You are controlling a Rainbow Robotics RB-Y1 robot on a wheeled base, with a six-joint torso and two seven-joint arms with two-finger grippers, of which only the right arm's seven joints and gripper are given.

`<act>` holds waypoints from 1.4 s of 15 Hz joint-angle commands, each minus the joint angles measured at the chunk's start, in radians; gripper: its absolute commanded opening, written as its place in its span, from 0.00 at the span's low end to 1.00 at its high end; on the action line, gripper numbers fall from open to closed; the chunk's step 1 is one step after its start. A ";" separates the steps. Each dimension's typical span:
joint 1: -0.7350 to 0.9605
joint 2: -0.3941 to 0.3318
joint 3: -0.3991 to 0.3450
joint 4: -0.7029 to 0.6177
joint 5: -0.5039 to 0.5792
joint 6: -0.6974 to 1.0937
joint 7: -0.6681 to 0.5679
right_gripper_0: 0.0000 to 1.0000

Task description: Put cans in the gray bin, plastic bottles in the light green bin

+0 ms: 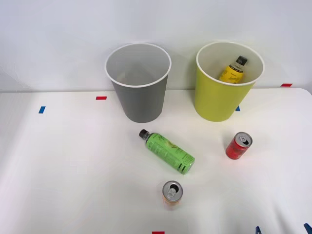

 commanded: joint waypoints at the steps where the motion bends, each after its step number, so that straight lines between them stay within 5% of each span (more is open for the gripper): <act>1: 0.000 0.000 0.000 0.000 0.000 0.000 0.000 1.00; 21: 0.000 0.000 0.000 0.000 0.000 0.000 0.000 1.00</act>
